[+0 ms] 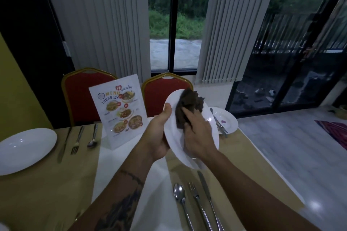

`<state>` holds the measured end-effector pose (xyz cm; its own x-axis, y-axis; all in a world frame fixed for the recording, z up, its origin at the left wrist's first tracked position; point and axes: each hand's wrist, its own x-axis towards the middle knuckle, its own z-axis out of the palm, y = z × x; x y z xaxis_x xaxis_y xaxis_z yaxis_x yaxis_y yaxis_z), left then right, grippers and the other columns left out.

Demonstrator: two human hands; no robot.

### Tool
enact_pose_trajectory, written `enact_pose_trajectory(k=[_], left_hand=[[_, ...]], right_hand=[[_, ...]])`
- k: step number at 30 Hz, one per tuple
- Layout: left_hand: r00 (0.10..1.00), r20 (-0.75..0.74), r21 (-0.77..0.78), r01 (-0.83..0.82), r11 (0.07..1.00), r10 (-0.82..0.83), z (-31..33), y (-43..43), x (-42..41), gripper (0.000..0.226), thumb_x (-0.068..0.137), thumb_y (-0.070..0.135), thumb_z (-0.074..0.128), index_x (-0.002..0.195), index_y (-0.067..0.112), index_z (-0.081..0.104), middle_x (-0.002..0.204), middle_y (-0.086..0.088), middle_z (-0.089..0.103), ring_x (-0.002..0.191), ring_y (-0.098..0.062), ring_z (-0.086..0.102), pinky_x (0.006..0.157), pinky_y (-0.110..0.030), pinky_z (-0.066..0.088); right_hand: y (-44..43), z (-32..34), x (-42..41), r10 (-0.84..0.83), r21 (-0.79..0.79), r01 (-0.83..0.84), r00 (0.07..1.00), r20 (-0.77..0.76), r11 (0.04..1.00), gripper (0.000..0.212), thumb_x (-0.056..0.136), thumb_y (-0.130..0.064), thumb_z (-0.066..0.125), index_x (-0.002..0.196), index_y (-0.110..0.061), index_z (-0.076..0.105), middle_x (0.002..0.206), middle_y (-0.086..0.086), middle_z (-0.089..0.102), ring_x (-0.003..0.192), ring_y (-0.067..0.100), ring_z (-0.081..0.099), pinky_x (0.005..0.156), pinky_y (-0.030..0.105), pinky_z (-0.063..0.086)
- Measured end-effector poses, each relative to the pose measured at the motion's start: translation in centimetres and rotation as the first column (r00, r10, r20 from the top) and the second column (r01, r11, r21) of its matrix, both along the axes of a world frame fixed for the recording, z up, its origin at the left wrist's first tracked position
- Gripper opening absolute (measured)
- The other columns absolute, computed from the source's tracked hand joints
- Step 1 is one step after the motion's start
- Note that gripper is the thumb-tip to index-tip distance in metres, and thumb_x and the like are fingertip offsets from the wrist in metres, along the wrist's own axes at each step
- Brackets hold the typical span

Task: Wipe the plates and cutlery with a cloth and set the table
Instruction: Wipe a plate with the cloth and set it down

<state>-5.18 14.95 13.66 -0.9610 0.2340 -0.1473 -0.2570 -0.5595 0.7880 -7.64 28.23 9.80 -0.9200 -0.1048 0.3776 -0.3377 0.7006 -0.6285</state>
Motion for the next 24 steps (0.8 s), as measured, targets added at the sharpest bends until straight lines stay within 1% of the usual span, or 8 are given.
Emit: enact_pose_trajectory(k=[2,4,6,9,15,19,22,24], left_hand=[[0.999,0.032,0.077,-0.009,0.997,0.007,0.0,-0.1,-0.4,0.053,0.100,0.051,0.036,0.114,0.014,0.072,0.122,-0.016,0.069,0.109,-0.033,0.067,0.095,-0.047,0.050],[0.997,0.046,0.151,-0.066,0.986,0.060,0.2,-1.0,-0.9,0.055,0.099,0.052,0.040,0.118,0.013,0.072,0.125,-0.017,0.067,0.114,-0.036,0.063,0.097,-0.049,0.048],[0.993,0.030,0.152,-0.114,0.982,0.111,0.4,-1.8,-1.0,0.047,0.098,0.050,0.043,0.123,0.018,0.068,0.124,-0.014,0.068,0.114,-0.036,0.064,0.095,-0.051,0.051],[0.993,0.001,0.127,-0.120,0.985,0.121,0.4,-2.1,-0.7,0.033,0.099,0.043,0.046,0.110,0.024,0.071,0.115,-0.011,0.073,0.102,-0.035,0.069,0.086,-0.051,0.054],[0.995,-0.022,0.099,-0.092,0.991,0.095,0.6,-1.2,-0.2,0.030,0.094,0.033,0.054,0.119,0.022,0.067,0.121,-0.012,0.070,0.113,-0.039,0.064,0.099,-0.057,0.048],[0.997,-0.050,0.116,-0.056,0.992,0.062,0.8,-0.2,-0.2,0.040,0.088,0.014,0.052,0.127,0.016,0.062,0.122,-0.015,0.069,0.114,-0.043,0.061,0.099,-0.058,0.047],[0.994,-0.099,0.174,-0.036,0.984,0.054,1.0,0.7,-0.2,0.060,0.077,0.011,0.052,0.136,0.017,0.055,0.128,-0.017,0.064,0.116,-0.045,0.058,0.092,-0.058,0.052],[0.988,-0.120,0.222,-0.072,0.972,0.101,1.0,1.6,-0.2,0.062,0.076,0.009,0.051,0.138,0.018,0.053,0.127,-0.016,0.063,0.114,-0.042,0.059,0.086,-0.055,0.055]], right_hand=[[-1.5,0.0,1.4,0.094,-0.161,-0.107,0.992,-0.086,0.981,0.054,0.087,-0.013,0.043,0.138,-0.021,0.056,0.150,0.002,0.049,0.139,0.022,0.042,0.117,0.045,0.032],[-1.5,-1.1,2.8,0.228,-0.117,-0.247,0.961,-0.157,0.962,0.051,0.082,-0.002,0.048,0.128,-0.016,0.064,0.145,0.002,0.055,0.135,0.020,0.047,0.114,0.039,0.037],[-0.2,-3.0,3.4,0.282,-0.024,-0.287,0.951,-0.123,0.958,0.050,0.081,-0.005,0.048,0.124,-0.022,0.066,0.142,-0.004,0.056,0.134,0.016,0.048,0.110,0.046,0.039],[2.6,-4.5,2.5,0.157,0.106,-0.148,0.984,-0.088,0.983,0.052,0.077,-0.018,0.044,0.121,-0.030,0.068,0.141,-0.007,0.058,0.134,0.017,0.050,0.105,0.056,0.039],[5.2,-2.5,0.2,-0.053,0.211,0.075,0.993,-0.109,0.975,0.059,0.081,-0.025,0.044,0.141,-0.027,0.049,0.159,-0.002,0.036,0.149,0.028,0.027,0.116,0.056,0.030],[5.6,-0.7,-0.6,-0.218,-0.194,0.221,0.975,0.035,0.956,0.059,0.088,-0.016,0.056,0.144,-0.023,0.038,0.148,0.007,0.038,0.128,0.028,0.045,0.110,0.049,0.040],[6.3,1.0,-0.1,-0.191,-0.620,0.389,0.912,0.363,0.681,0.054,0.093,-0.014,0.059,0.141,-0.026,0.038,0.132,0.009,0.057,0.111,0.026,0.059,0.099,0.047,0.051],[6.9,1.1,0.7,0.071,-0.789,0.446,0.852,0.519,0.422,0.041,0.098,-0.016,0.057,0.137,-0.023,0.048,0.126,0.011,0.065,0.113,0.032,0.063,0.099,0.054,0.052]])
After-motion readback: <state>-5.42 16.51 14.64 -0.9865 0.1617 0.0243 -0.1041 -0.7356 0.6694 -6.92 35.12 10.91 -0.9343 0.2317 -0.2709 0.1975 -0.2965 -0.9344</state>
